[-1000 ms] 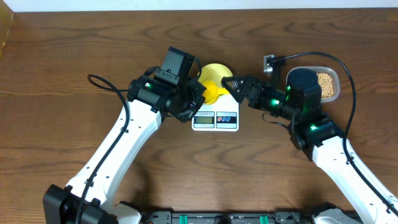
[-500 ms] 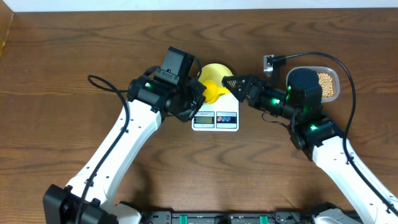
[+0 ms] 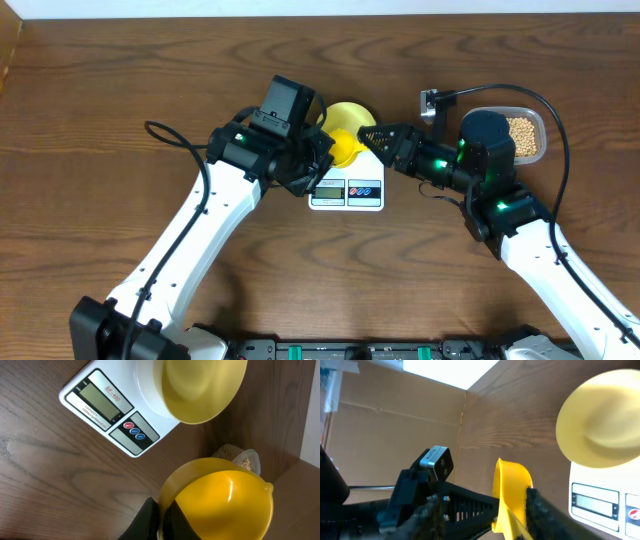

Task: Scoop item into bowl and weigh 50g on scale
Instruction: 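Close the right gripper on the scoop rim and release left gripper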

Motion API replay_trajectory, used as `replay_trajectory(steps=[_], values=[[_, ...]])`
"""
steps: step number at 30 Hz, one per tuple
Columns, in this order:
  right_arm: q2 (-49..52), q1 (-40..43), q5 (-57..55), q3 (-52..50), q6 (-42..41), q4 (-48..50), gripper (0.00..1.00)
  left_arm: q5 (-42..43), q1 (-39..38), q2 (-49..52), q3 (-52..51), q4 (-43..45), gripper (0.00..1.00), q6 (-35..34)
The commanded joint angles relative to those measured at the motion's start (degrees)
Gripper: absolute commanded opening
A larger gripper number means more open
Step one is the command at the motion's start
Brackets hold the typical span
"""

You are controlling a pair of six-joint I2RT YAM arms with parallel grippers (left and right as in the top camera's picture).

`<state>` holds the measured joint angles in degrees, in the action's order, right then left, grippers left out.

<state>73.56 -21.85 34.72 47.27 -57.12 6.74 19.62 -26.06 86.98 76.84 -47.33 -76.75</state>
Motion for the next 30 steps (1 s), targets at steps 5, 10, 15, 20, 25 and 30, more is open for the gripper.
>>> replay_trajectory(steps=[5, 10, 15, 20, 25, 30], values=[[0.7, -0.4, -0.3, 1.0, 0.1, 0.1, 0.26, 0.5, -0.2, -0.6, 0.0, 0.1, 0.07, -0.7], [0.7, -0.7, -0.3, 1.0, 0.1, 0.1, 0.18, 0.4, -0.2, -0.6, 0.0, 0.1, 0.07, -0.7], [0.7, -1.1, -0.3, 1.0, 0.2, 0.1, 0.16, 0.5, -0.2, -0.6, 0.0, 0.1, 0.07, -0.7], [0.7, -1.1, -0.3, 1.0, 0.2, 0.1, 0.07, 0.5, -0.2, -0.6, 0.0, 0.1, 0.07, -0.7], [0.7, -1.1, -0.3, 1.0, 0.6, -0.1, 0.01, 0.5, -0.2, -0.6, 0.0, 0.1, 0.07, -0.7], [0.7, -1.1, -0.3, 1.0, 0.6, -0.1, 0.01, 0.5, -0.2, -0.6, 0.0, 0.1, 0.25, -0.7]])
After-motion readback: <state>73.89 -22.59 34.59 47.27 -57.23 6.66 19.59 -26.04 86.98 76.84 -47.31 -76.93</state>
